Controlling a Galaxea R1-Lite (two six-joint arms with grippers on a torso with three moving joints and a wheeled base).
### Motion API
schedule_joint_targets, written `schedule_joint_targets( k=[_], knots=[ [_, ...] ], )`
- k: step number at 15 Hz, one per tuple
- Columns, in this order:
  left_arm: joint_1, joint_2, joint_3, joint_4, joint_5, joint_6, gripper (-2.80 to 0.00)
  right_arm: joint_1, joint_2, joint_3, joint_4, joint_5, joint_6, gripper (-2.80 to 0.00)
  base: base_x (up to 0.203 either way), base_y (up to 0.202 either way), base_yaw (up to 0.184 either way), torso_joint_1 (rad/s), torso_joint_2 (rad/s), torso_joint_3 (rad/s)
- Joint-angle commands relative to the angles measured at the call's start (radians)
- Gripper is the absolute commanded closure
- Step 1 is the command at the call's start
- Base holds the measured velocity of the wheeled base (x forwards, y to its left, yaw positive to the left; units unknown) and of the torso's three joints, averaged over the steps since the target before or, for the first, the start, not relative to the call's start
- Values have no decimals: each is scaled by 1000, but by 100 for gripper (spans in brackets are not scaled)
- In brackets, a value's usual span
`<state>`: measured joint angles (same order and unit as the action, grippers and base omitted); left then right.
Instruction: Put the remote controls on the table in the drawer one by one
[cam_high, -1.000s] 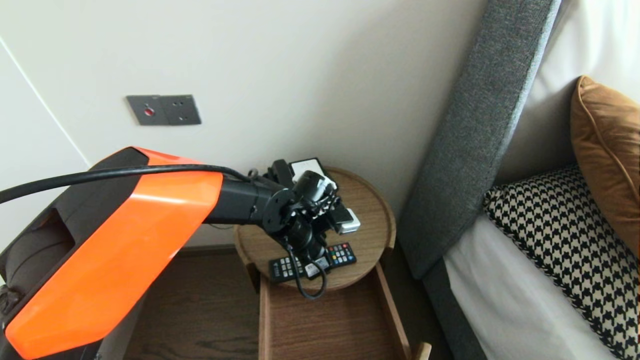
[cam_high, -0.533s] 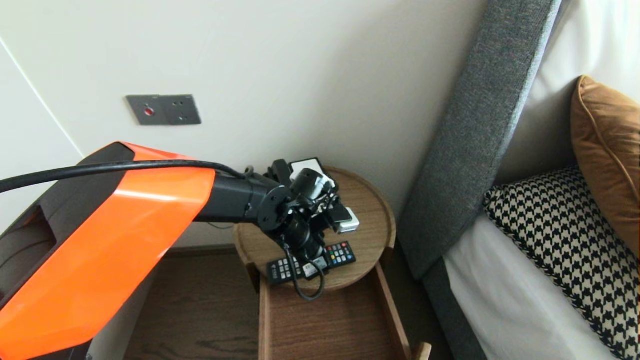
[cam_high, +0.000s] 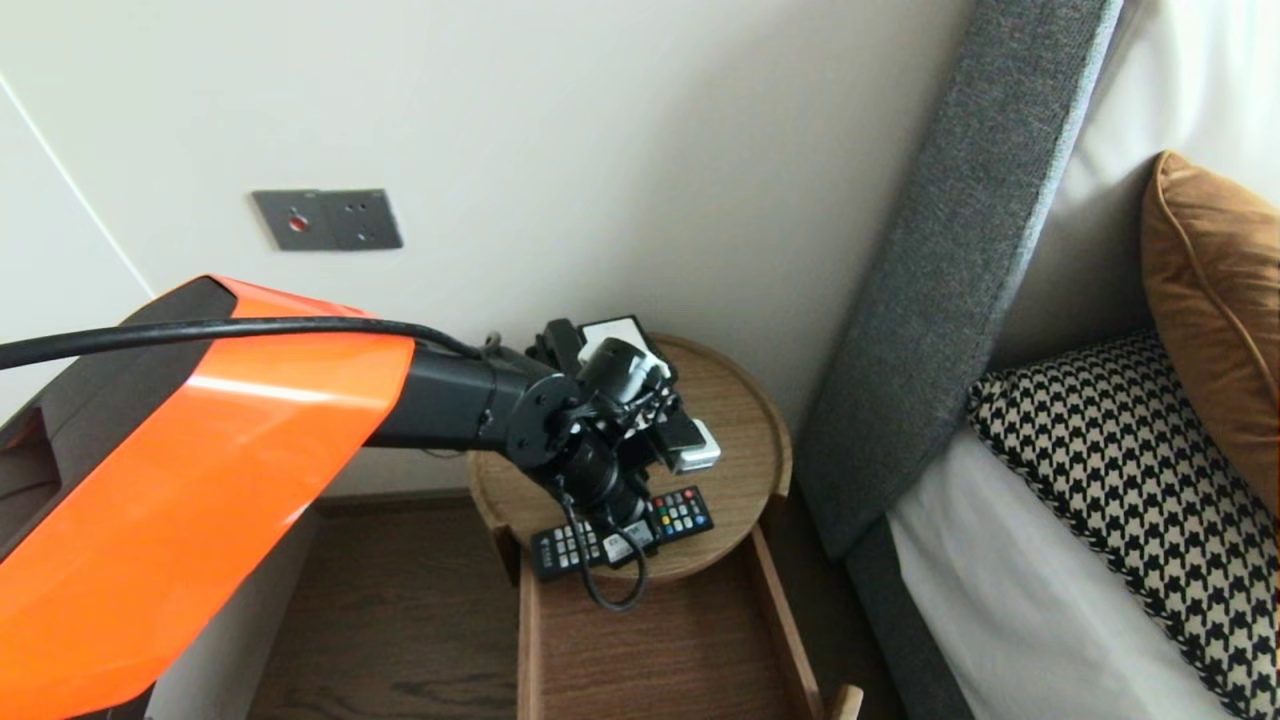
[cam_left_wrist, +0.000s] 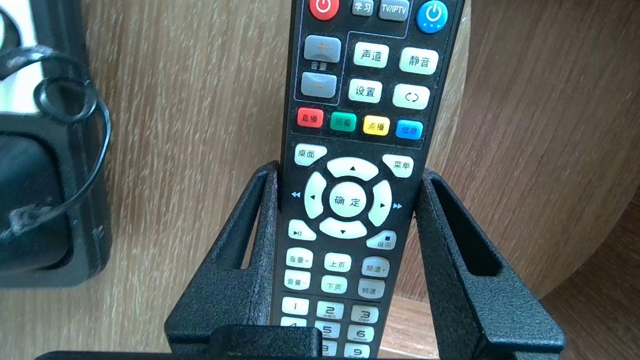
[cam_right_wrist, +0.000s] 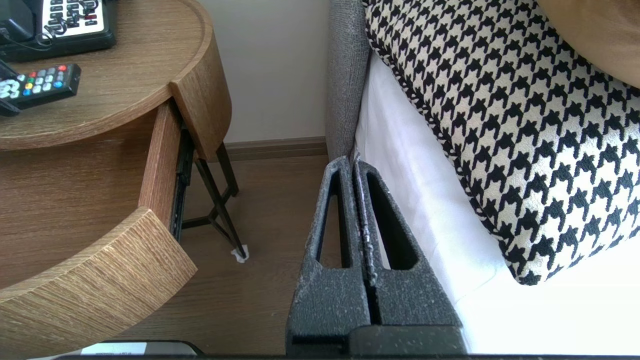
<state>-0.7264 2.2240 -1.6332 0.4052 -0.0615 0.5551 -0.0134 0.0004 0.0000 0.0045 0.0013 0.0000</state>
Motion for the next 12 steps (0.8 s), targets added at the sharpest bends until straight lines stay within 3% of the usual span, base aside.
schedule_joint_targets(
  k=[1, 12],
  knots=[
    [-7, 14, -15, 0, 0, 3, 0, 0, 0, 0, 0, 0, 0, 0, 0, 0, 0, 0, 0, 0],
    [-31, 69, -67, 30, 7, 6, 0, 0, 0, 0, 0, 0, 0, 0, 0, 0, 0, 0, 0, 0]
  ],
)
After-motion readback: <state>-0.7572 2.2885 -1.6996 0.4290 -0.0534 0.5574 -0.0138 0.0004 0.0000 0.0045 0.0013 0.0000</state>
